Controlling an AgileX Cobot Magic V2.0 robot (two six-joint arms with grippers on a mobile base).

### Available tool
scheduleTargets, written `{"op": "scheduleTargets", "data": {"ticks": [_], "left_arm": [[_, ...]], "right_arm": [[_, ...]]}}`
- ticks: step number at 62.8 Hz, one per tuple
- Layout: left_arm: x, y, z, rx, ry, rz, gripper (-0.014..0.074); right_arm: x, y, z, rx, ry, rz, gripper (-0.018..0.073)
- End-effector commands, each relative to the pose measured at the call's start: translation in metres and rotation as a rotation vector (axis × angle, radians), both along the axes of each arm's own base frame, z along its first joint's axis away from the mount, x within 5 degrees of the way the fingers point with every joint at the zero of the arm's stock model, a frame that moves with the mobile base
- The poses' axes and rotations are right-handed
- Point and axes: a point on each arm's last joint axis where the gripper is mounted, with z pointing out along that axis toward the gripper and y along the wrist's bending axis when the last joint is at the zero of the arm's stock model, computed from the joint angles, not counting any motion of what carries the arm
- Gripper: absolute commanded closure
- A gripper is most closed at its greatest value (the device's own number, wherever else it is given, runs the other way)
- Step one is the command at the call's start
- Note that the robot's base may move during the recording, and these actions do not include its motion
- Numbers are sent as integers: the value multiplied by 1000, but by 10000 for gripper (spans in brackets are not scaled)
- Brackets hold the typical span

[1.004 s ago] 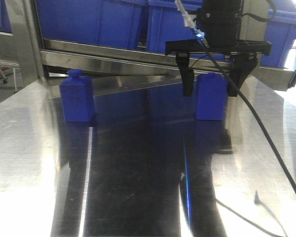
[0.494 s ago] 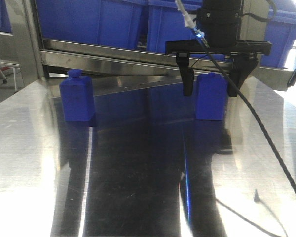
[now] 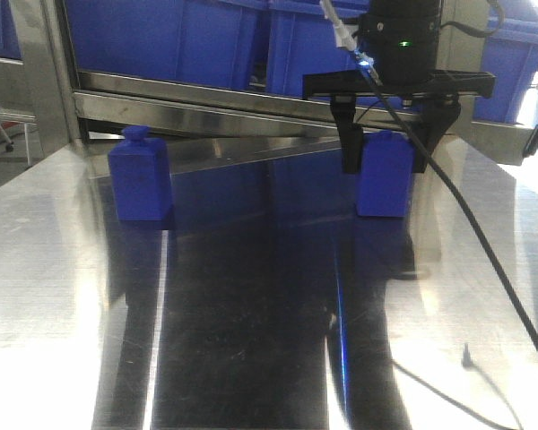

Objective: Pick and sort blue part to right shelf
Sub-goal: 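Lower the right gripper around the nearer blue part and close, then lift the blue part off the table with the right gripper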

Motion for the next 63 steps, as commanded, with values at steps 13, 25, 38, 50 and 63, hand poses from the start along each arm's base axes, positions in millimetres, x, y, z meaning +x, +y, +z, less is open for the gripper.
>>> {"op": "scheduleTargets", "data": {"ticks": [13, 25, 38, 50, 63], "left_arm": [[-1, 1, 2, -22, -87, 4, 472], [-1, 1, 2, -22, -87, 4, 472], [-1, 1, 2, -22, -87, 4, 472], [-1, 1, 2, -22, -87, 4, 472], [-1, 1, 2, -22, -87, 4, 472]], "right_arm": [[-26, -21, 84, -27, -190, 176, 273], [-45, -38, 124, -52, -333, 309, 273], [-70, -72, 128, -17, -480, 262, 273], [-105, -108, 115, -17, -617, 213, 273], [-146, -139, 97, -39, -757, 136, 273]]}}
